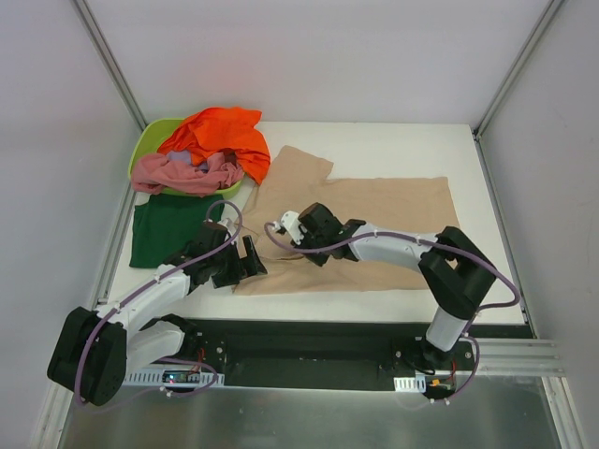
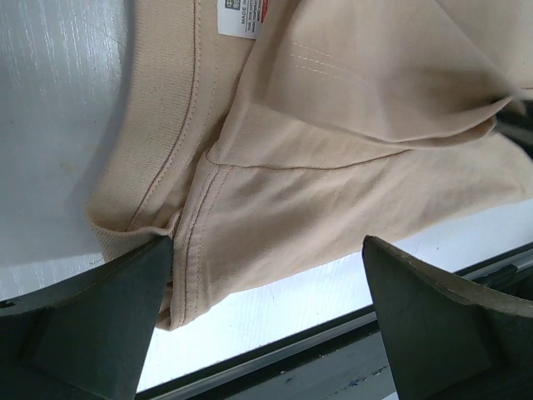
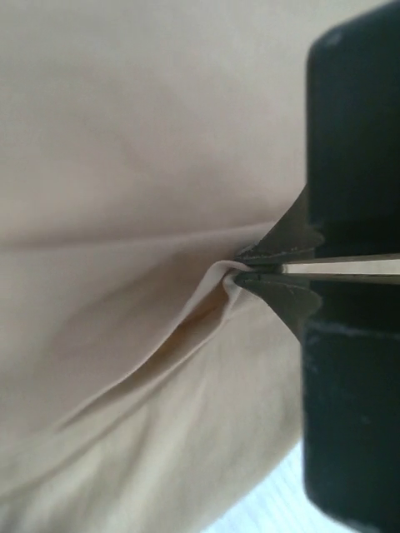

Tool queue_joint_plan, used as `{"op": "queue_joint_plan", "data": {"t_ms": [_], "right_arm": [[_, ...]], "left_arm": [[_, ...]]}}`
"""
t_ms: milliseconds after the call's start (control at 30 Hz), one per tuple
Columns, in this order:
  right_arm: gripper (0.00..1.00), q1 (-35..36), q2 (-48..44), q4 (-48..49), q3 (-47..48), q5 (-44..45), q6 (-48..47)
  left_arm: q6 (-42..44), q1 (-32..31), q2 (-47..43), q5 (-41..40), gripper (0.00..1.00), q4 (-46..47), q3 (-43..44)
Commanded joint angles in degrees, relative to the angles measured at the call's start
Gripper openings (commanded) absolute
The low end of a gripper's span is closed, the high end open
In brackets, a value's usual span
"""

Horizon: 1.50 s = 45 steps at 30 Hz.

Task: Fold and stack the t-shirts
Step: Fold the flattened tshirt in 1/3 of the way, then grap the side of the flattened tshirt furthest away from the robot with both arms

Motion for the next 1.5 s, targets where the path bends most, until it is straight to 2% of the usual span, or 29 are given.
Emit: {"op": "queue_joint_plan", "data": {"t_ms": [0,200,367,633,700,733,867,900,1033,1200,1333,1400,1467], "right_arm": [[0.01,-4.3,-2.5,1.8,2.6,1.3,8.5],[0.01,-9.8,-0.3,2.0,4.4,-0.6,13.4],[0.01,-12.0,1.9,2.1,6.3,-0.2,13.7],[0.01,-13.0,6.7,0.3,12.2,2.6,12.1],[0.02,-13.0,7.4,-1.5,13.1,6.8,12.0],[0.05,-13.1,7.6,-2.3,13.7,8.4,12.0],[0.25,-13.1,7.8,-4.8,15.0,14.2,12.8],[0.34,-13.1,7.4,-5.3,15.1,15.6,13.4],[0.97,-13.0,3.8,-5.6,13.8,21.5,15.5],[0.96,-13.1,-6.5,-5.8,7.6,30.8,21.8],[0.96,-15.4,-18.9,-7.3,-3.3,37.5,30.8],[0.96,-18.3,-26.0,-7.4,-9.6,37.9,37.1],[0.96,-22.2,-34.3,-7.2,-15.5,34.5,41.0]], "left_arm": [[1.5,0.0,0.2,-2.8,0.99,-5.0,-1.0],[1.7,0.1,0.5,-3.1,0.99,-5.0,-1.0],[1.8,0.0,0.8,-3.1,0.99,-5.0,-0.9],[2.1,0.0,1.7,-2.8,0.99,-5.0,-0.5],[2.1,0.0,1.4,-3.0,0.99,-5.0,-0.6],[2.0,0.0,1.3,-3.1,0.99,-5.0,-0.7],[2.2,0.0,1.7,-3.3,0.99,-5.0,-0.5],[2.2,0.0,1.7,-3.2,0.99,-5.0,-0.4],[2.0,0.0,1.3,-3.2,0.99,-5.3,-0.3],[1.4,0.0,-1.2,-3.3,0.99,-6.6,0.9],[0.7,0.0,-5.0,-4.4,0.99,-7.9,3.1],[0.5,0.0,-6.4,-5.4,0.99,-9.0,4.8],[-0.1,0.0,-6.4,-7.7,0.99,-11.6,8.6]]}}
